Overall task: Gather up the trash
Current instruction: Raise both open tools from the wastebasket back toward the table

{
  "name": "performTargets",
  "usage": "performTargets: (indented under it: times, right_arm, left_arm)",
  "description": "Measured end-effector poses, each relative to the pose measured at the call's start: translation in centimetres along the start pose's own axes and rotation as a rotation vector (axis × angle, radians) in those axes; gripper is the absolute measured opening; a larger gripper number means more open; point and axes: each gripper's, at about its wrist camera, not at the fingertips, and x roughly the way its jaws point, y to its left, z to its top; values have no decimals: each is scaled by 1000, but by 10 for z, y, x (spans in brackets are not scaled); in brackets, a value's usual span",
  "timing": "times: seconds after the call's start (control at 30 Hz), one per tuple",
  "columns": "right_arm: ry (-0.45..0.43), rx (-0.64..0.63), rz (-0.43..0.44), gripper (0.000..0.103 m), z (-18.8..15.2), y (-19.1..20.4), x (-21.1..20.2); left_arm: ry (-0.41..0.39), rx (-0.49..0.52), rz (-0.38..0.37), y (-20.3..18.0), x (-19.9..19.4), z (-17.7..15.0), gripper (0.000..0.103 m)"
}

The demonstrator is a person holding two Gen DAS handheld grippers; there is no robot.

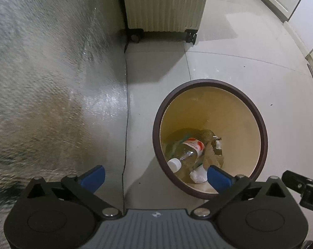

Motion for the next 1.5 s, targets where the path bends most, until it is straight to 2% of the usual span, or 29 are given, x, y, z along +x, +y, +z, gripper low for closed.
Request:
performTargets:
  times: [0.43,0.73,1.13,1.5]
  right_arm:
    - [-85,-34,-11,103,-19,-6,-66]
    - [-189,-38,1,103,-34,-16,-133]
    - [-348,-30,2,103,-61,-31,-236]
    - [-547,-45,17,103,-79,-29,-341]
  left_arm:
    - [-61,44,-1,-4,-63,-24,103]
    - [-130,60,-11,-6,-123,-45,103]
    - [-302,98,-65,-20,-226,-69,103]
    - [-480,84,-104,-11,-325,-92,103]
